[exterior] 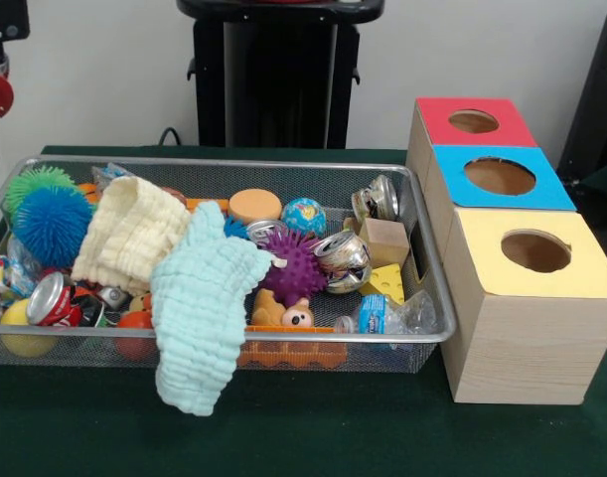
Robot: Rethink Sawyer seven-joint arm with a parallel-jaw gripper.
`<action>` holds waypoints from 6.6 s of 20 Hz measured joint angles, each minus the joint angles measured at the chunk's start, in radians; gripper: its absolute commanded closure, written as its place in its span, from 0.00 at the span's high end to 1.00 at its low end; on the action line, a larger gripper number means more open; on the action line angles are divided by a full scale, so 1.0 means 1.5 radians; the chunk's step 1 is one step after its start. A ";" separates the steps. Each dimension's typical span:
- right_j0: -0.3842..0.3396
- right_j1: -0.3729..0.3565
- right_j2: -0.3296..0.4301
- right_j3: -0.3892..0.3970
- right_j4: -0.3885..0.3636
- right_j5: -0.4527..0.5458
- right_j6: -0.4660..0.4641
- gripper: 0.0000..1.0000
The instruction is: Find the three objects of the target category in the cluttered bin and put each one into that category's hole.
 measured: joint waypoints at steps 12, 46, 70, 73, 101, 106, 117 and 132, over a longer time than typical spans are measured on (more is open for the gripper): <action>0.000 -0.015 -0.005 -0.013 -0.001 0.000 0.000 0.00; 0.079 0.162 -0.047 -0.223 0.078 -0.002 0.000 0.00; 0.105 0.154 -0.070 -0.243 0.138 0.055 0.000 0.00; 0.123 0.143 -0.087 -0.236 0.149 0.055 0.000 0.00; 0.213 0.228 -0.167 -0.290 0.269 -0.012 0.003 0.00; 0.181 0.270 -0.155 -0.322 0.269 -0.026 0.003 0.00; 0.152 0.299 -0.135 -0.365 0.266 0.011 0.003 0.00; 0.153 0.298 -0.134 -0.365 0.262 0.011 0.003 0.00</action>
